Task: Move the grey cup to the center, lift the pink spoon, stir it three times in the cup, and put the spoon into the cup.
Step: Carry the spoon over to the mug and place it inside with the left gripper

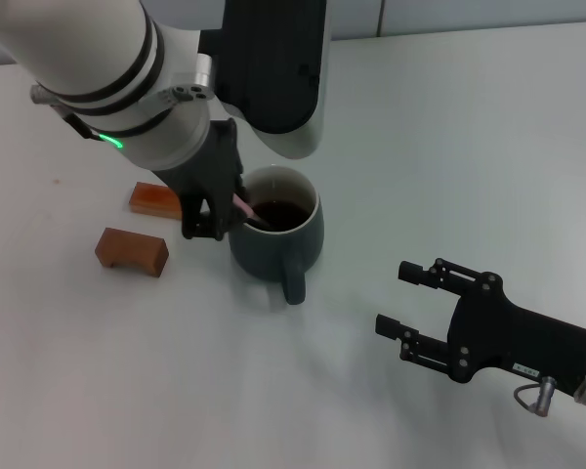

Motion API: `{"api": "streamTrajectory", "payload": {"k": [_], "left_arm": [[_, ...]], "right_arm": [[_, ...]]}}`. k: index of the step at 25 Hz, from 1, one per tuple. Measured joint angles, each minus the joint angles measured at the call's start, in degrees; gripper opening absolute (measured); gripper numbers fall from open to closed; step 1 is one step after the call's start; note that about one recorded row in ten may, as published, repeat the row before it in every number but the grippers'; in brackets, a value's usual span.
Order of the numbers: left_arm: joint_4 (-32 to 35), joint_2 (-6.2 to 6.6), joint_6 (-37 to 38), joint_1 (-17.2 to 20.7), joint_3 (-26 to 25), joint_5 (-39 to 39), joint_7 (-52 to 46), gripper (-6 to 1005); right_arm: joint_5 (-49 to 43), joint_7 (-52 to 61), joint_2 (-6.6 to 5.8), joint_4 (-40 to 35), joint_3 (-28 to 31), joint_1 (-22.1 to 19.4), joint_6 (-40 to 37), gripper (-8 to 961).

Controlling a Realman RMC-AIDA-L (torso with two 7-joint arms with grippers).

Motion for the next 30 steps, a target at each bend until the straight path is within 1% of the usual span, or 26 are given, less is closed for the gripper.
{"api": "streamTrajectory", "payload": {"k": [3, 7, 12, 13, 17, 18, 21, 26, 30], "left_arm": [[0.43, 0.0, -0.77, -0.03, 0.09, -1.49, 0.26, 131], [-0.05, 0.0, -3.42, 0.17, 0.99, -1.21, 0.2, 131], [-0.83, 0.0, -5.03, 0.28, 1.31, -0.07, -0.06, 132], [-1.68, 0.0, -5.98, 0.29, 1.53, 2.38, -0.78, 132], [-1.97, 0.0, -5.86, 0.27, 1.76, 3.47, -1.34, 132], [-2.55, 0.0, -3.94, -0.04, 1.66, 4.24, -1.72, 132], [-2.13, 0.0, -2.61, -0.05, 1.38, 4.01, -1.73, 132], [-1.89, 0.0, -2.01, -0.05, 1.34, 1.99, -1.3, 132], [-1.91, 0.0, -2.98, 0.09, 1.51, -0.06, -1.15, 132]], "right_arm": [[0.0, 0.0, 0.01, 0.0, -0.06, 0.0, -0.18, 684], [0.0, 0.0, 0.09, 0.19, -0.09, -0.07, -0.2, 684], [0.0, 0.0, 0.09, 0.5, -0.07, -0.23, -0.2, 684], [0.0, 0.01, 0.09, 0.7, 0.0, -0.23, -0.2, 684], [0.0, 0.0, 0.09, 0.79, 0.01, -0.1, -0.2, 685], [0.0, 0.0, 0.09, 0.87, -0.03, 0.0, -0.2, 685], [0.0, 0.0, 0.1, 0.96, 0.0, 0.02, -0.2, 684], [0.0, 0.0, 0.09, 0.97, 0.03, 0.01, -0.2, 684], [0.0, 0.0, 0.09, 0.97, 0.02, -0.05, -0.19, 685]]}}
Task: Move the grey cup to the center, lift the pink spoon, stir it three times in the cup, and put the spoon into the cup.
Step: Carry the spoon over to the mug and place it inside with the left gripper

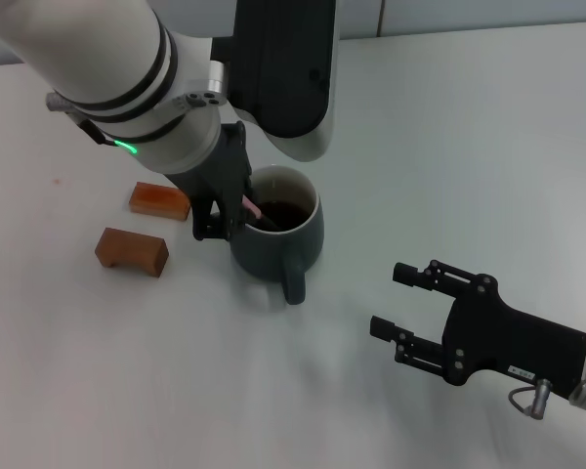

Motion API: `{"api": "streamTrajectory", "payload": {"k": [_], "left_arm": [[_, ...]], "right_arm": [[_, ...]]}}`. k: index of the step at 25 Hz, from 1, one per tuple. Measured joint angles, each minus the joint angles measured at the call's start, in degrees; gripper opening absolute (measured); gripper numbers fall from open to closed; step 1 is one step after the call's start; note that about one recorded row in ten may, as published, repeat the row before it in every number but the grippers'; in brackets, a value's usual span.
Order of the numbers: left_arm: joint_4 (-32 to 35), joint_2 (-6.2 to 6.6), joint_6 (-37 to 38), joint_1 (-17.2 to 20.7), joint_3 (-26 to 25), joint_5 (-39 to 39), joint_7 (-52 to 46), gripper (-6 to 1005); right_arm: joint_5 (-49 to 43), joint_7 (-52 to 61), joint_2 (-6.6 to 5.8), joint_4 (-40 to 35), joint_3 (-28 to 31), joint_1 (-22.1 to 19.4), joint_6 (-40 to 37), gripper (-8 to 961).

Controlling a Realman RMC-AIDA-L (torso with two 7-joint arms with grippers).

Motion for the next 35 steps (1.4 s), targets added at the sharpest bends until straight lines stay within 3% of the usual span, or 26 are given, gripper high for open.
{"api": "streamTrajectory", "payload": {"k": [8, 25, 35], "left_arm": [[-1.32, 0.0, -3.35, 0.39, 0.37, 0.61, 0.06, 131], [-1.87, 0.0, -3.31, 0.07, 0.55, 0.84, -1.79, 132], [-2.18, 0.0, -3.66, 0.32, 0.13, 0.89, -2.19, 203]], "right_arm": [[0.0, 0.0, 0.0, 0.04, -0.11, -0.13, 0.0, 684], [0.0, 0.14, -0.17, 0.09, 0.06, -0.09, 0.0, 685], [0.0, 0.26, -0.18, 0.07, 0.07, 0.05, 0.0, 685]]}}
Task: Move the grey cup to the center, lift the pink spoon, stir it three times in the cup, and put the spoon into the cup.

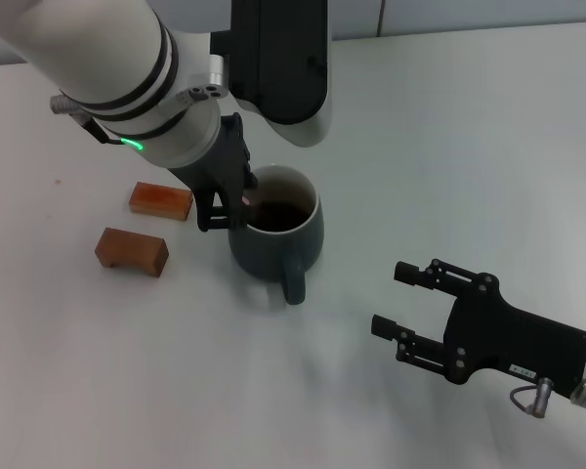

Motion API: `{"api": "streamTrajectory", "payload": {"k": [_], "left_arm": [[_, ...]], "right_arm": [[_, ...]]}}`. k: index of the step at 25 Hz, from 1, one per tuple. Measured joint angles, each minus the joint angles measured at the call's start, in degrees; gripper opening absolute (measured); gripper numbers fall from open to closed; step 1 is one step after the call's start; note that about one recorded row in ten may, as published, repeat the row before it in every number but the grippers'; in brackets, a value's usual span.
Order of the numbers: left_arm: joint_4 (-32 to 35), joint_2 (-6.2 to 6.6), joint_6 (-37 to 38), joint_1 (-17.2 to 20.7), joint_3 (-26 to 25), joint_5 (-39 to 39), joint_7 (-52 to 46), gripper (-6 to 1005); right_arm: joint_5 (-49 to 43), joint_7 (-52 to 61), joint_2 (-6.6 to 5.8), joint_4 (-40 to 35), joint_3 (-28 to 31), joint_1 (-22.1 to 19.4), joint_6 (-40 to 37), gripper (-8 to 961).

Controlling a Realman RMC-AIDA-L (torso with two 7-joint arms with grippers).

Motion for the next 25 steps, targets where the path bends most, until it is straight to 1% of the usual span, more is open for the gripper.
{"api": "streamTrajectory", "payload": {"k": [4, 5, 6, 8, 11, 13, 15, 16, 17, 18, 19, 21, 23, 25], "left_arm": [[0.76, 0.0, -0.04, 0.19, -0.42, -0.42, -0.11, 273], [1.97, 0.0, -0.16, 0.59, -1.02, -1.18, 0.01, 296], [4.98, 0.15, -1.5, 2.04, -3.18, -5.26, 0.71, 318], [6.55, 0.33, -3.37, 3.37, -5.25, -9.61, 1.42, 364], [8.17, 0.47, -9.54, 6.77, -9.57, -19.76, 3.57, 365], [8.14, 0.51, -15.03, 10.21, -11.62, -27.7, 5.89, 366], [7.29, 0.55, -21.07, 14.89, -13.24, -37.15, 9.79, 367], [6.77, 0.54, -23.51, 16.53, -13.73, -41.63, 11.79, 368], [5.78, 0.55, -26.26, 18.94, -14.38, -47.36, 14.3, 368], [4.21, 0.53, -28.91, 21.62, -15.15, -55.0, 18.22, 369], [2.68, 0.53, -30.34, 23.55, -15.8, -61.29, 21.08, 369], [-2.34, 0.64, -31.0, 27.2, -17.69, -76.4, 29.02, 370], [-7.14, 0.78, -28.6, 28.35, -19.76, -84.4, 32.74, 371], [-14.21, 0.8, -23.22, 28.72, -22.82, -90.72, 36.5, 372]], "right_arm": [[0.0, 0.02, 0.0, -0.11, 0.0, 0.0, 0.0, 684], [0.0, 0.02, 0.0, -0.13, 0.04, -0.01, 0.01, 684], [0.0, 0.02, 0.0, -0.16, 0.08, -0.04, 0.04, 684], [0.0, 0.01, 0.0, -0.23, 0.23, -0.2, 0.08, 684], [0.0, -0.11, 0.0, -0.34, 0.32, -0.36, 0.16, 684], [0.0, -0.14, 0.0, -0.39, 0.34, -0.42, 0.3, 684], [0.0, -0.17, 0.0, -0.4, 0.37, -0.47, 0.35, 684], [0.0, -0.17, -0.01, -0.42, 0.39, -0.47, 0.37, 684], [0.01, -0.18, -0.04, -0.45, 0.42, -0.47, 0.35, 684], [0.0, -0.19, -0.06, -0.49, 0.46, -0.47, 0.36, 684], [0.0, -0.19, -0.07, -0.55, 0.49, -0.47, 0.35, 685], [0.0, -0.2, -0.08, -0.67, 0.55, -0.46, 0.35, 685], [0.0, -0.21, -0.08, -0.71, 0.69, -0.45, 0.4, 685], [0.0, -0.22, -0.09, -0.74, 0.91, -0.44, 0.49, 685]]}}
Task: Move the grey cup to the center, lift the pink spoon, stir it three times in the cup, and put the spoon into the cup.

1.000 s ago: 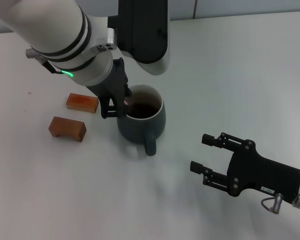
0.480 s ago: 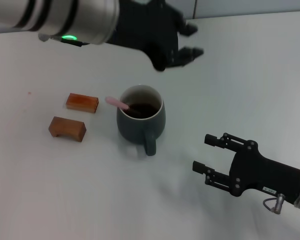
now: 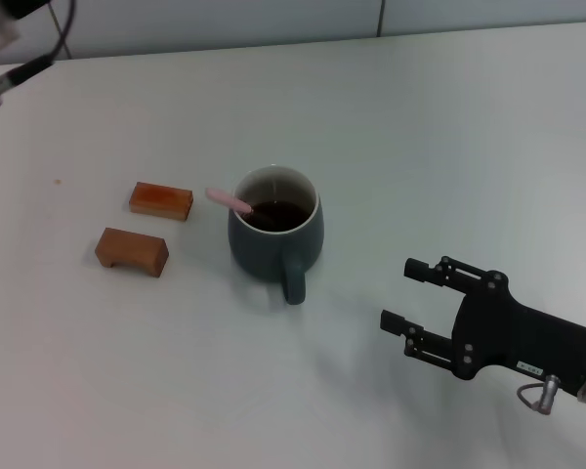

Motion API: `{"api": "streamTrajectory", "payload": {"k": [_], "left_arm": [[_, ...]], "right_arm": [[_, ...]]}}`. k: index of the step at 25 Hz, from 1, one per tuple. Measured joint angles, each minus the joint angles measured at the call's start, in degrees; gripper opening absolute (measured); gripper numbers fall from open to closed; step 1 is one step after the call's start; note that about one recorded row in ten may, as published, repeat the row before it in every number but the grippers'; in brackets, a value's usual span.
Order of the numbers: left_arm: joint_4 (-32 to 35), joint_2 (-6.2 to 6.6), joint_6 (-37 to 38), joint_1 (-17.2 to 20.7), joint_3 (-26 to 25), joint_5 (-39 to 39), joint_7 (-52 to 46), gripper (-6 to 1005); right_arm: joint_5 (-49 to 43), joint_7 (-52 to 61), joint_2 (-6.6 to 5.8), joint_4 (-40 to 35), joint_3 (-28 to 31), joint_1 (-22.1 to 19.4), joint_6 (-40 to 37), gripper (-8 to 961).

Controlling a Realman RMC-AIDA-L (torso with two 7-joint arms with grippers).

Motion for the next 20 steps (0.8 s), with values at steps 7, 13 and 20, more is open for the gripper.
{"api": "streamTrajectory", "payload": {"k": [7, 13, 20], "left_arm": [[-28.93, 0.5, 19.29, -0.09, -10.52, -5.66, 17.42, 481], [-49.33, 1.68, 29.92, 2.5, -14.05, -4.22, 42.91, 712], [-55.66, 1.23, 29.42, 5.53, -13.57, 0.07, 53.78, 786]], "right_arm": [[0.0, -0.03, 0.0, -0.6, 0.11, -0.02, 0.05, 684], [0.07, -0.03, 0.0, -0.81, 0.64, -0.07, 0.16, 684], [0.14, -0.03, 0.02, -1.32, 0.85, -0.09, 0.3, 684]]}}
